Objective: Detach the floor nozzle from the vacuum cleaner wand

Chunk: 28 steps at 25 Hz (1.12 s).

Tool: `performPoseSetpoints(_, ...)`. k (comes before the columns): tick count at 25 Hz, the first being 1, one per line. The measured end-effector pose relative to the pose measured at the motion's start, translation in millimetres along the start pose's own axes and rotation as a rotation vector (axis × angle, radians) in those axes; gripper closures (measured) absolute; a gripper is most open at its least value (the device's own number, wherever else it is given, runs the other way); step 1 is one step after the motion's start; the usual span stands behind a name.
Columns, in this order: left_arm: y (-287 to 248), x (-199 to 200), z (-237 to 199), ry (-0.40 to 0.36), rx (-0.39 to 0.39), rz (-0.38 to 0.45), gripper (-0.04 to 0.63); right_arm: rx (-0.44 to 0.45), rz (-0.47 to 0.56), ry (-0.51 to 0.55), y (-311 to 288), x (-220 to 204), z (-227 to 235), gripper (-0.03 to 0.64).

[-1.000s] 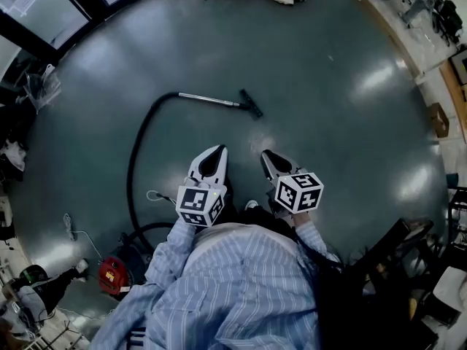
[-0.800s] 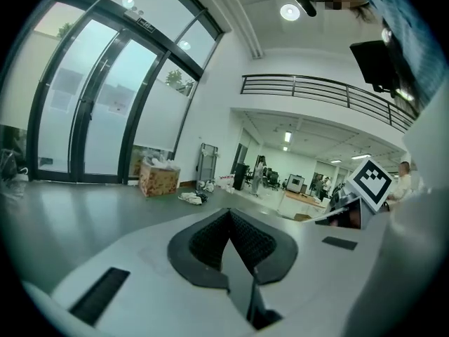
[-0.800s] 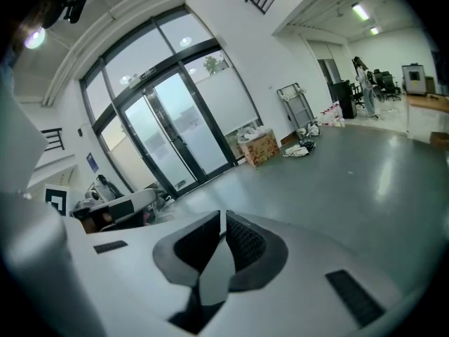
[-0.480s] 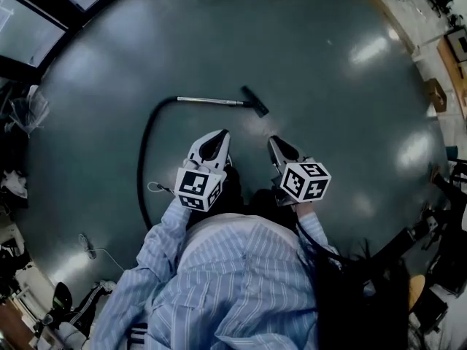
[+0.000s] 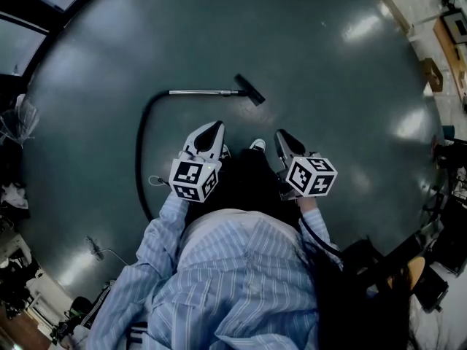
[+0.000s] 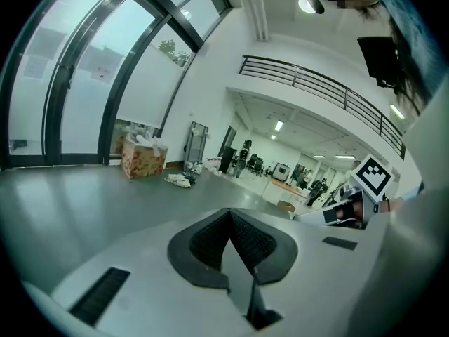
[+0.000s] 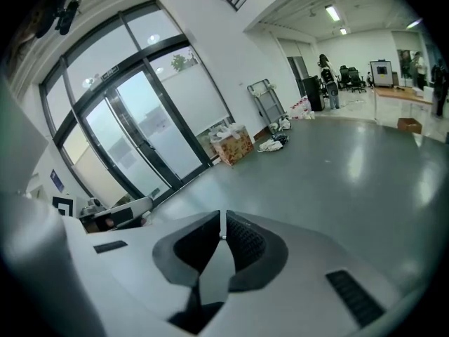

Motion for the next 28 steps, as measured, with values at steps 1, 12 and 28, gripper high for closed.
performPoseSetpoints(1, -5.5, 0.3, 0.4, -0.006, 0.0, -0.007, 0.589, -0.004, -0.004, -0.007, -0.6, 1.6, 5.6, 0.588)
performPoseSetpoints(12, -79.8, 18.5, -23.0, -0.037, 0.082, -0.059, 0.589, 0.034, -0.062, -0.022, -51.4, 55.1, 55.1, 0.588)
performPoseSetpoints(28, -247.3, -33.2, -51.9, -0.151, 0.18, -0.148, 0.588, 0.13, -0.221, 0.039, -163.8, 60.2, 214.8, 0.586)
Point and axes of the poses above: the fingertips, and each gripper's own axes: y backward along the fingers, z to its right, x out of its top, the point moved 6 cm from there along y, backward along the fingers, and after that the axes turned 10 degrees about x, right-handed, at the moved point
